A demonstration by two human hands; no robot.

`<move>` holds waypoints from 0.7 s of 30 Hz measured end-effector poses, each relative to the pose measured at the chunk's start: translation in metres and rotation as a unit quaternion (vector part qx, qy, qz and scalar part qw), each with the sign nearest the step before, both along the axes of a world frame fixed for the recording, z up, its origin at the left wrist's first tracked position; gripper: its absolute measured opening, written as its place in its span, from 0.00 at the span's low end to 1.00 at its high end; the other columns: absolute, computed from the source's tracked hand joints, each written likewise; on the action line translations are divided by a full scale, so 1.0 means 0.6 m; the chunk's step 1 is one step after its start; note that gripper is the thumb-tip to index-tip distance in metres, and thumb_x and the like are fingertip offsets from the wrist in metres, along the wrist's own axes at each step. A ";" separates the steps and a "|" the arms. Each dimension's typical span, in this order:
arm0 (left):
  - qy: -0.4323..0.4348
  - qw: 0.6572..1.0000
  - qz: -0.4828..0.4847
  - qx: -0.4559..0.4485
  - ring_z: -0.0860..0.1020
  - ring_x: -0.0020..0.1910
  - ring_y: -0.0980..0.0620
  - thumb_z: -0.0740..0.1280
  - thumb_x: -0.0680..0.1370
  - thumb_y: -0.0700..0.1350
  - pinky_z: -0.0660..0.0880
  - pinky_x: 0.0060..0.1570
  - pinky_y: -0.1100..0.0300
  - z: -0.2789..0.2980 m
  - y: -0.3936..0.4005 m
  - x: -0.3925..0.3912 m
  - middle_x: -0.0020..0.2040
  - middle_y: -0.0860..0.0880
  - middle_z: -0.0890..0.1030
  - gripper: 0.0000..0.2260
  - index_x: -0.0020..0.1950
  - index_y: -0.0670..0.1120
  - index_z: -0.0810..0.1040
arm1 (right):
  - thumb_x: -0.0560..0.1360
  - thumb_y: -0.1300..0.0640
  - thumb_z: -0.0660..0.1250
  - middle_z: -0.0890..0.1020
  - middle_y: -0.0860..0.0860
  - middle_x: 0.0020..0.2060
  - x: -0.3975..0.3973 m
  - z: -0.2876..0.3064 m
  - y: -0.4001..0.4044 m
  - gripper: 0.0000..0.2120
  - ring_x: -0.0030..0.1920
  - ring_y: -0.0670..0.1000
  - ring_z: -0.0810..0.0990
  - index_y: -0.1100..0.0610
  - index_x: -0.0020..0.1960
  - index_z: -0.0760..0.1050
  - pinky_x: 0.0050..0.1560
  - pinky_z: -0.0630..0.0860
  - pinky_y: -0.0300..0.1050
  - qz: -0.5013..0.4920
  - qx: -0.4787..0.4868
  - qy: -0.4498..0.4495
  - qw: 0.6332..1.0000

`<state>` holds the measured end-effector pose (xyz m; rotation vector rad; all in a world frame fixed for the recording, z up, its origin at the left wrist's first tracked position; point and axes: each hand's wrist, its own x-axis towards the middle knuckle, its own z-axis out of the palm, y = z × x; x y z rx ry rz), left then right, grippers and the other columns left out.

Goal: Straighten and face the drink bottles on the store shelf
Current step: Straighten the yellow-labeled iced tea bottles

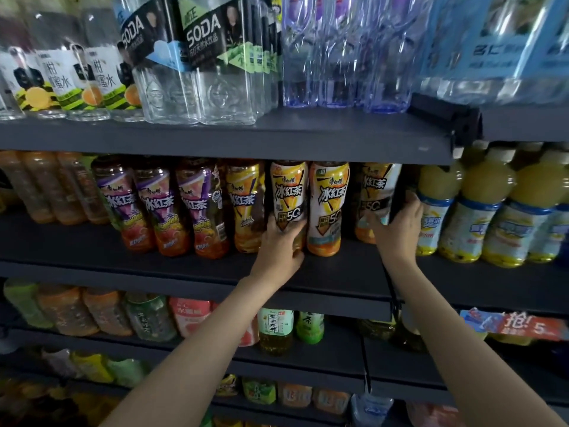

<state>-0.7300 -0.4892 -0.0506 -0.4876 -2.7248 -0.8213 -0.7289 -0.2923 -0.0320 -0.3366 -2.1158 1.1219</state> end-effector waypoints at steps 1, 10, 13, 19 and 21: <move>-0.003 1.000 -0.001 -0.001 0.56 0.74 0.40 0.66 0.75 0.38 0.57 0.71 0.53 -0.004 -0.001 -0.001 0.75 0.42 0.50 0.28 0.73 0.54 0.63 | 0.72 0.57 0.72 0.64 0.62 0.69 -0.014 0.002 0.006 0.38 0.71 0.60 0.62 0.67 0.73 0.55 0.67 0.61 0.49 0.008 0.001 -0.017 1.000; 0.003 1.000 -0.006 0.019 0.57 0.74 0.42 0.64 0.76 0.37 0.61 0.71 0.51 -0.016 -0.012 -0.007 0.75 0.42 0.53 0.27 0.72 0.54 0.65 | 0.71 0.54 0.73 0.70 0.64 0.63 -0.069 -0.016 0.010 0.31 0.63 0.64 0.70 0.67 0.65 0.62 0.58 0.68 0.57 0.004 0.030 -0.074 0.997; 0.044 0.997 0.034 0.045 0.60 0.72 0.42 0.65 0.76 0.38 0.64 0.69 0.48 -0.010 -0.005 0.004 0.74 0.41 0.58 0.22 0.69 0.49 0.71 | 0.69 0.54 0.75 0.72 0.63 0.60 -0.050 -0.010 0.017 0.30 0.61 0.63 0.72 0.66 0.61 0.63 0.55 0.70 0.55 0.024 0.030 -0.071 0.997; 0.126 0.983 -0.048 0.123 0.67 0.65 0.50 0.67 0.76 0.40 0.59 0.64 0.68 0.015 0.017 0.070 0.64 0.47 0.71 0.19 0.66 0.44 0.72 | 0.65 0.58 0.78 0.80 0.52 0.54 0.061 0.003 0.026 0.29 0.53 0.52 0.79 0.58 0.61 0.68 0.53 0.78 0.52 0.189 -0.107 -0.063 0.974; -0.051 0.978 -0.111 0.172 0.65 0.66 0.56 0.67 0.77 0.47 0.61 0.68 0.63 0.026 0.027 0.094 0.66 0.53 0.69 0.23 0.71 0.47 0.66 | 0.66 0.61 0.77 0.80 0.53 0.54 0.104 0.008 0.016 0.27 0.56 0.53 0.79 0.55 0.60 0.68 0.54 0.78 0.52 0.267 -0.175 -0.050 0.946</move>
